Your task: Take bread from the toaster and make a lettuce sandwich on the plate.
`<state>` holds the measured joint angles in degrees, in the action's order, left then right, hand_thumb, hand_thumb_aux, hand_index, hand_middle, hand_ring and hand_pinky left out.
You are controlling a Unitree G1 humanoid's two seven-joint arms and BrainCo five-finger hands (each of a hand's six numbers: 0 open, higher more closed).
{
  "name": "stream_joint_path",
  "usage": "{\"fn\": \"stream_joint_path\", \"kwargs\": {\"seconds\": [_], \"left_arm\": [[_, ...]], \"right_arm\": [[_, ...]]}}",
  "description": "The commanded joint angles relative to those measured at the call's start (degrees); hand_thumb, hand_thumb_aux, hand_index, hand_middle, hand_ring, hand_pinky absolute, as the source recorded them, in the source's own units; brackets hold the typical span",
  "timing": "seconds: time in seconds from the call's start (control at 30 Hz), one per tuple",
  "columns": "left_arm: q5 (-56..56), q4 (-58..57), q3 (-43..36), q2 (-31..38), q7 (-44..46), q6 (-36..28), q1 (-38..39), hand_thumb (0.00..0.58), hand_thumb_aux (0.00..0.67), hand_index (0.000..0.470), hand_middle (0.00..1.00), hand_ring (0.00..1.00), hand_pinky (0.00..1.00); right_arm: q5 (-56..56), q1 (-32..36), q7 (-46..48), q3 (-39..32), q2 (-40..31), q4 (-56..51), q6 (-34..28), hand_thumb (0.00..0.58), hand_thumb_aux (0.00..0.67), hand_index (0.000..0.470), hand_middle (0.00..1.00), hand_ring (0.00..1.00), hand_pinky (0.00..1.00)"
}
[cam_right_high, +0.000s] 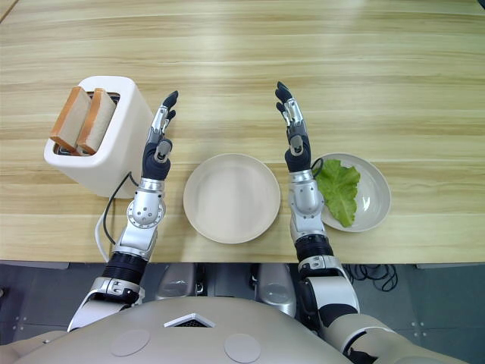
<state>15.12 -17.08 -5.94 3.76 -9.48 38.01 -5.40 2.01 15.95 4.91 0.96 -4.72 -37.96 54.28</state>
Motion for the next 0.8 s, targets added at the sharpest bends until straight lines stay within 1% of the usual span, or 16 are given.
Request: {"fn": "stream_joint_path", "kwargs": {"seconds": [0.03,0.63,0.73,0.8], "left_arm": [[0.31,-0.66,0.36,0.37,-0.14,-0.26,0.25,0.000,0.000,0.000,0.00,0.00,0.00],[1.32,-0.19,0.43,0.86,-0.72,0.24,0.31,0.000,0.000,0.000,0.00,0.00,0.00],[7.34,3.59,1.02,3.01,-3.67,2.42,0.75,0.000,0.000,0.000,0.00,0.00,0.00],[12.22,9.33,2.68,4.56,-6.24,2.36,1.62,0.000,0.000,0.000,0.00,0.00,0.00]], "right_arm": [[-0.20,0.25,0.22,-0.06,0.10,-0.60,-0.19,0.000,0.000,0.000,0.00,0.00,0.00],[0.05,-0.03,0.07,-0.16,0.15,-0.26,-0.20,0.000,0.000,0.000,0.00,0.00,0.00],[0.48,0.08,-0.26,-0.40,0.63,-0.53,-0.15,0.000,0.000,0.000,0.00,0.00,0.00],[0.70,0.46,-0.15,-0.81,1.10,-1.01,-0.18,0.000,0.000,0.000,0.00,0.00,0.00]]}}
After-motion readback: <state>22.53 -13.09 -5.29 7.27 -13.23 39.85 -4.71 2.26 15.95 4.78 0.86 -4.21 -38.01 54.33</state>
